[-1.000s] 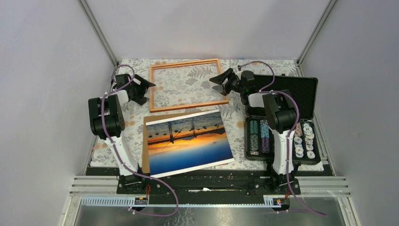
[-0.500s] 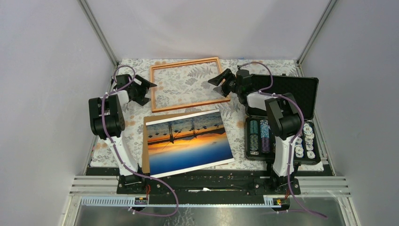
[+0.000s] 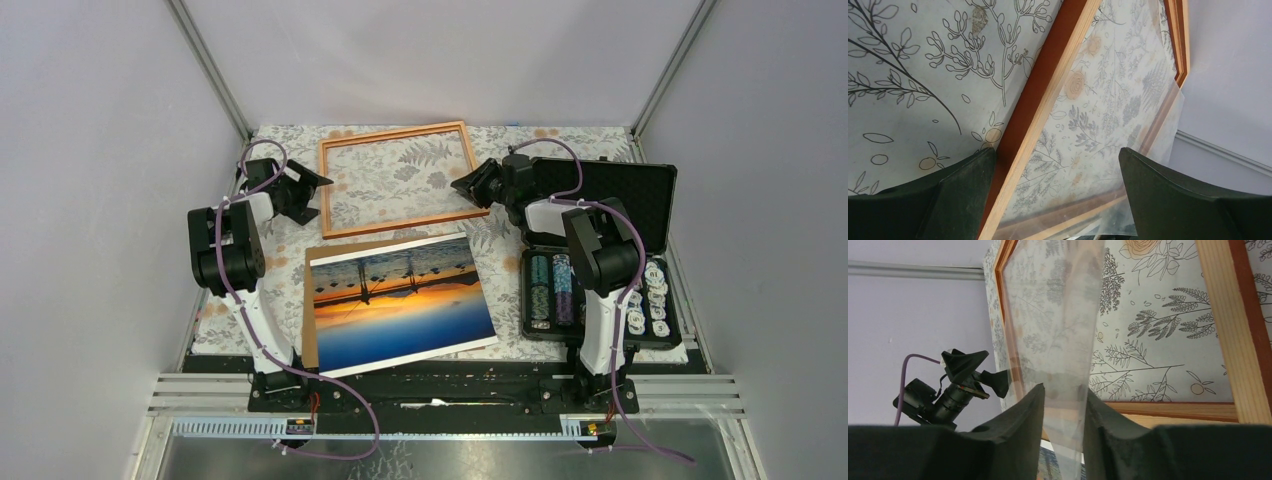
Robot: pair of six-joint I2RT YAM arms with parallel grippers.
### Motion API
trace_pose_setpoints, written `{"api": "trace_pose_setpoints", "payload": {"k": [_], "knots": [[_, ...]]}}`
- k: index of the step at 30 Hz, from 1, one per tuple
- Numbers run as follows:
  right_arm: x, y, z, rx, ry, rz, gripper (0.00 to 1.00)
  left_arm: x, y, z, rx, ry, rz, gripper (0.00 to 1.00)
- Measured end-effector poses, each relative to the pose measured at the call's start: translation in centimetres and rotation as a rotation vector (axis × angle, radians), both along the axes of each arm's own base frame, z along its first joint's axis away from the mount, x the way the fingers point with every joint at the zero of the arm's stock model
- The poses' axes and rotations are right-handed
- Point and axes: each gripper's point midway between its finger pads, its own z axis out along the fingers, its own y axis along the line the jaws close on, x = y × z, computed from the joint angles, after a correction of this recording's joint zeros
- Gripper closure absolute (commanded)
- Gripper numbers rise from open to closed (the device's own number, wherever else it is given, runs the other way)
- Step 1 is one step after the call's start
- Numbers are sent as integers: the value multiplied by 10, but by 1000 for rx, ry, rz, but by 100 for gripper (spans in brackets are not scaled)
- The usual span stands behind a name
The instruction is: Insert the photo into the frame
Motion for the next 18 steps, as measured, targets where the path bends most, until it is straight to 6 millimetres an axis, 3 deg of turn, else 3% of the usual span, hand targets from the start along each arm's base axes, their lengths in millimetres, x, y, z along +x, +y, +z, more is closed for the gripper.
{"api": "trace_pose_setpoints", "payload": {"k": [10,18], "knots": [[0,1,2,-4,-26,16,100,-1,3,0,-10,3,6,1],[-3,4,4,-17,-47,57,100,-4,7,1,-45,1,14,1]]}}
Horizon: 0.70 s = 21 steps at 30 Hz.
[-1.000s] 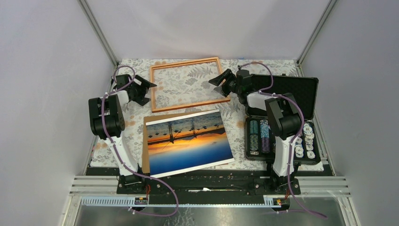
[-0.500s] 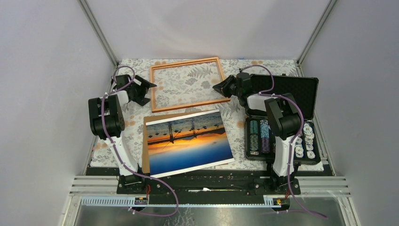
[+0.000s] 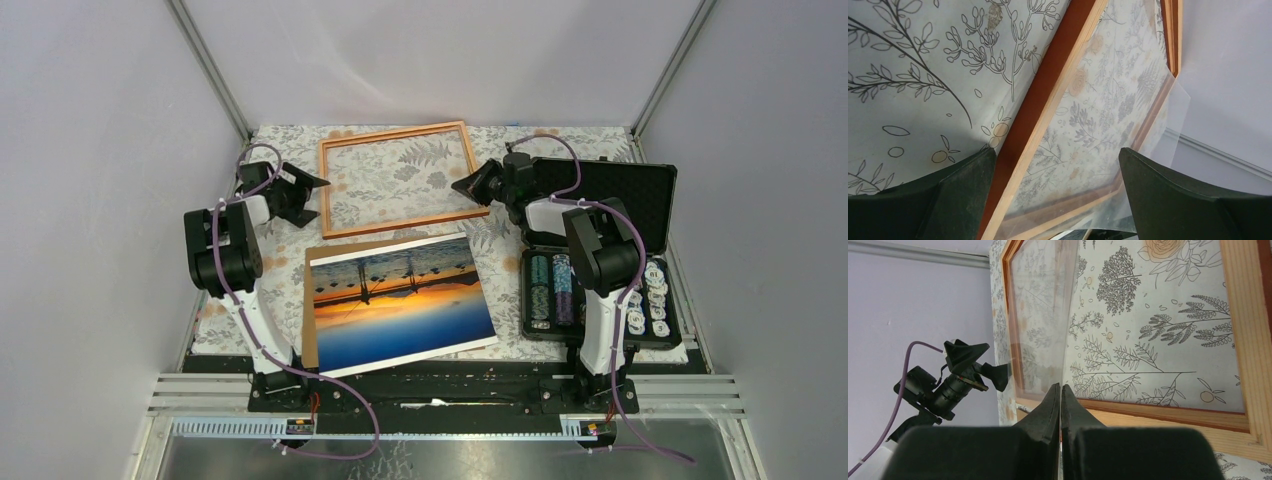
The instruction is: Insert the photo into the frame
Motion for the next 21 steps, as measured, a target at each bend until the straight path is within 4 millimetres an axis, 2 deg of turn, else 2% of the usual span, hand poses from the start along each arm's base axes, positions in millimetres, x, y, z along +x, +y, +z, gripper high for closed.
{"api": "trace_pose_setpoints", "payload": {"k": [13,21], "knots": [[6,5,20,3,-89,59,100,-3,1,1,-14,-4,5,1],[13,12,38,-4,-166,109,100,-2,7,9,-9,-20,17,1]]}}
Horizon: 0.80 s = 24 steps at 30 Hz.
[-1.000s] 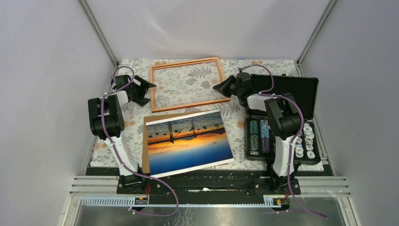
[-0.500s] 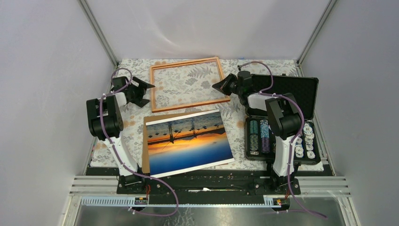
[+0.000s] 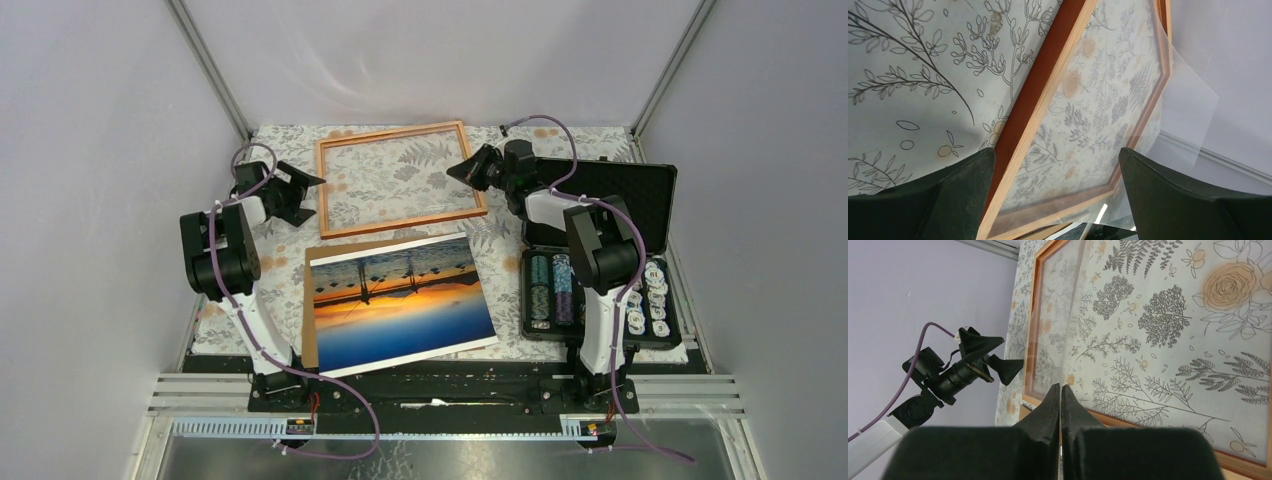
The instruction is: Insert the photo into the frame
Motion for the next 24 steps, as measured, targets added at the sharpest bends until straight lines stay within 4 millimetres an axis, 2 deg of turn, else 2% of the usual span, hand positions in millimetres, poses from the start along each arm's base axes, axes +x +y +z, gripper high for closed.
{"api": "trace_pose_setpoints", "payload": {"k": [18,24], "knots": [[19,12,7,-37,-69,82,100,0,6,0,-4,-4,16,1],[29,11,3,-44,-72,95,100,0,5,0,-6,-4,17,1]]}}
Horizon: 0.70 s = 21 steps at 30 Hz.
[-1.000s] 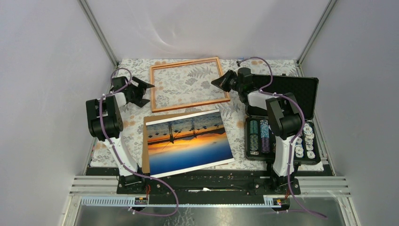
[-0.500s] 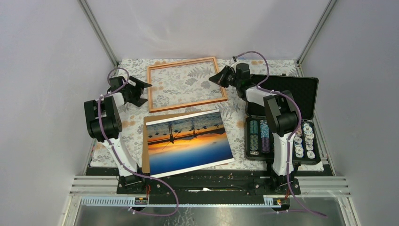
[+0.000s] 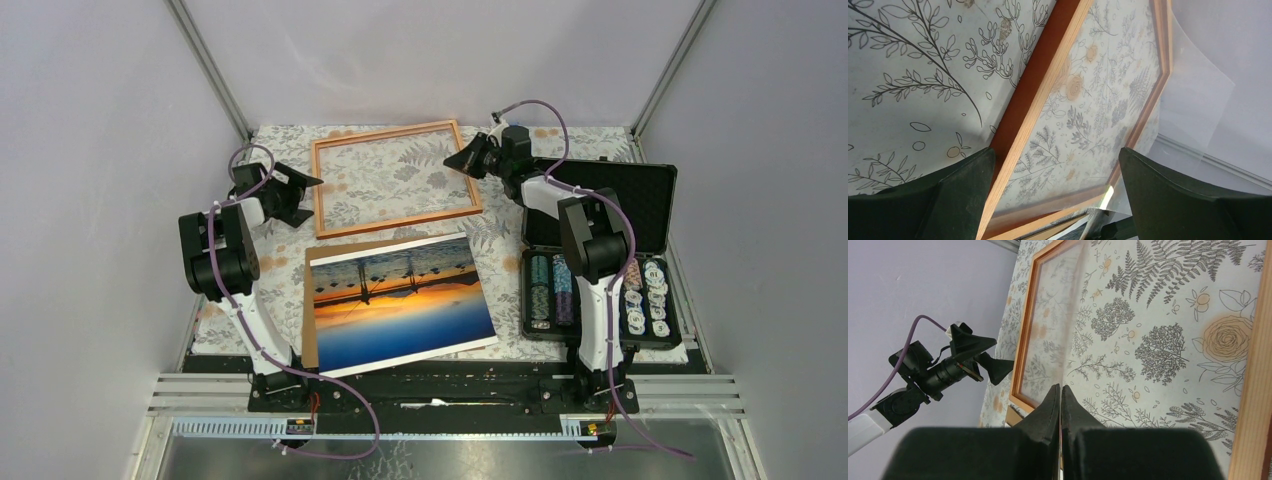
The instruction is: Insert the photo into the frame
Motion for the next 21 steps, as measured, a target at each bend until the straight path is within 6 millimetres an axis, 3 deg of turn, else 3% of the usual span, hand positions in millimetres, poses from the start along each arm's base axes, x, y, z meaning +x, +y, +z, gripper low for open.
{"api": "trace_pose_setpoints", "payload": {"k": [21], "knots": [[6,2,-11,21,6,31,100,1,0,0,7,-5,2,1]]}}
